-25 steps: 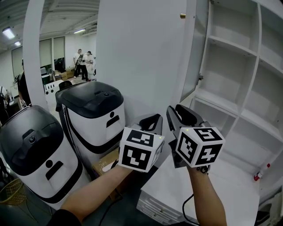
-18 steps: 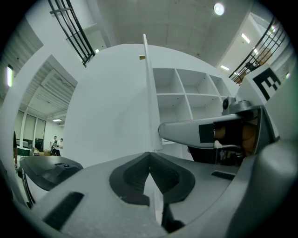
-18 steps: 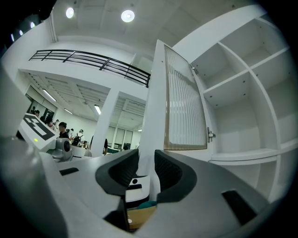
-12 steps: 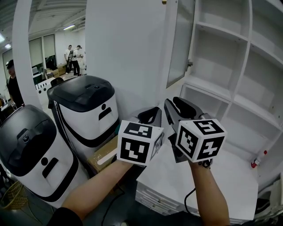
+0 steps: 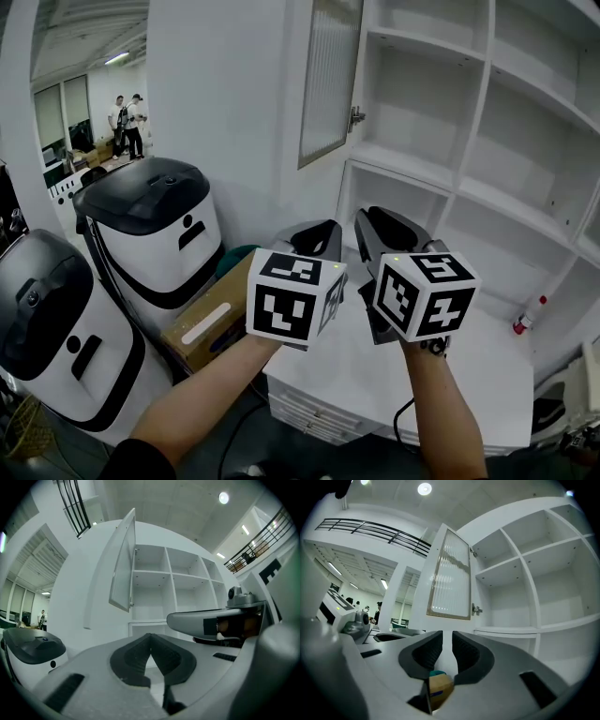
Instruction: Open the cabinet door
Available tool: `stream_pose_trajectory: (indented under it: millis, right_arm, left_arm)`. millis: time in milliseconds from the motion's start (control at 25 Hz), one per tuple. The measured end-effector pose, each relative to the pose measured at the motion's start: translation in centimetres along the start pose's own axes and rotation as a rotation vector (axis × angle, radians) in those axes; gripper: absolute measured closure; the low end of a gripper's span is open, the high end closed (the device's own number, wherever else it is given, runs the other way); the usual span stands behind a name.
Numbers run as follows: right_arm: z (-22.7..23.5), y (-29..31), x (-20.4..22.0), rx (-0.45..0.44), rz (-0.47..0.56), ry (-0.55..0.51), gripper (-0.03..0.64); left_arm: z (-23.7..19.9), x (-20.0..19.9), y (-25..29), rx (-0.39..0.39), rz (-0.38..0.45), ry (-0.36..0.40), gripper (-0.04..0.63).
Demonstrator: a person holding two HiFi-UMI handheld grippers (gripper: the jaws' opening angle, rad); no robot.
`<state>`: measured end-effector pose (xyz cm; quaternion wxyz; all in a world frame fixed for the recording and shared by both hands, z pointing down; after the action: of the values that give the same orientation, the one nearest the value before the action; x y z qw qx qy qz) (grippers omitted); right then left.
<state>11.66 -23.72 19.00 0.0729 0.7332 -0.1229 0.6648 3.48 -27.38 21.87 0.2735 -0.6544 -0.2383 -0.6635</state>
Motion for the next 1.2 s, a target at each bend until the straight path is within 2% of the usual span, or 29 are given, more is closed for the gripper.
stream_pose_trajectory:
  millis: [640, 1200]
  right_arm:
    - [7.3, -9.3, 4.7, 0.173, -0.060, 0.056, 0.578]
    - [10.8, -13.0, 9.6, 0.213, -0.127, 0.083, 0.592]
  left_arm:
    - [11.0, 3.7, 3.0, 0.127, -0.081, -0.012, 0.584]
    - [15.7, 7.6, 4.8, 0.135, -0.116, -0.023, 0.584]
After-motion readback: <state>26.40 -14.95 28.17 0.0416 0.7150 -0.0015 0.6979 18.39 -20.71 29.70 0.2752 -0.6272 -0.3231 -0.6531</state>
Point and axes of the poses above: the fingertips, and each gripper's own axes: y forward along the fingers, z to its right, x out of its underside, the point moved 5 cm from there along -y, backward along the fingers, and after that the axes turned 7 degrees about -x, right-handed, at the moved point
